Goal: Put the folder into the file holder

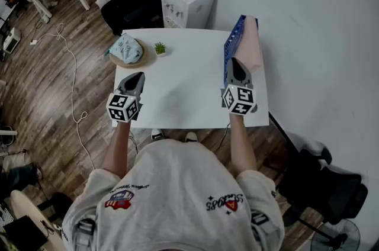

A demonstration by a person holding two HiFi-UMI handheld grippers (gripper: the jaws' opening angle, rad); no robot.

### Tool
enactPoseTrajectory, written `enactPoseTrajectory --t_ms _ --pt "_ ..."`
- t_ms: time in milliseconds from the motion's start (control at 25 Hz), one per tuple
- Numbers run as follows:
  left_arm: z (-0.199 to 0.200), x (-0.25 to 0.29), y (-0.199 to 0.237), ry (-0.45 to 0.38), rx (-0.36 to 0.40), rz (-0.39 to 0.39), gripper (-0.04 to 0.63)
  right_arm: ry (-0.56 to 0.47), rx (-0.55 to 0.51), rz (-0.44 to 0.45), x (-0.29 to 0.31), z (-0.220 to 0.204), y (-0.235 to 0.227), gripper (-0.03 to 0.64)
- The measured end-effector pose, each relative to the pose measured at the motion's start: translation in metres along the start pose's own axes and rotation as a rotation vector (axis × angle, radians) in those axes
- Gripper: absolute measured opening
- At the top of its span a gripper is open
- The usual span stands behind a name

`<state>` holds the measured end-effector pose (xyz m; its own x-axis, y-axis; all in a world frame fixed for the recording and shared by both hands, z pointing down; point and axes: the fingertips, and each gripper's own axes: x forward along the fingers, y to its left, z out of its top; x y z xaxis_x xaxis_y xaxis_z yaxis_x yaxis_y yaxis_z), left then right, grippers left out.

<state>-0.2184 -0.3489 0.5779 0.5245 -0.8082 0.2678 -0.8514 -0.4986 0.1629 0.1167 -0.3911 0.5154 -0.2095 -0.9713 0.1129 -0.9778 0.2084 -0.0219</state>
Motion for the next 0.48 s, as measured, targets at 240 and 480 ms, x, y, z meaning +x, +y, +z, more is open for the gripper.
enactPoseTrajectory --t_ms 240,480 --pt "-0.002 -0.002 0.003 -0.001 -0.003 0.002 0.008 0.035 -0.037 0.067 -0.005 -0.029 0.031 0.003" --pt "-0.001 0.0 -0.001 -0.005 -0.001 -0.007 0.008 0.046 -0.047 0.097 -0.007 -0.034 0.047 0.003"
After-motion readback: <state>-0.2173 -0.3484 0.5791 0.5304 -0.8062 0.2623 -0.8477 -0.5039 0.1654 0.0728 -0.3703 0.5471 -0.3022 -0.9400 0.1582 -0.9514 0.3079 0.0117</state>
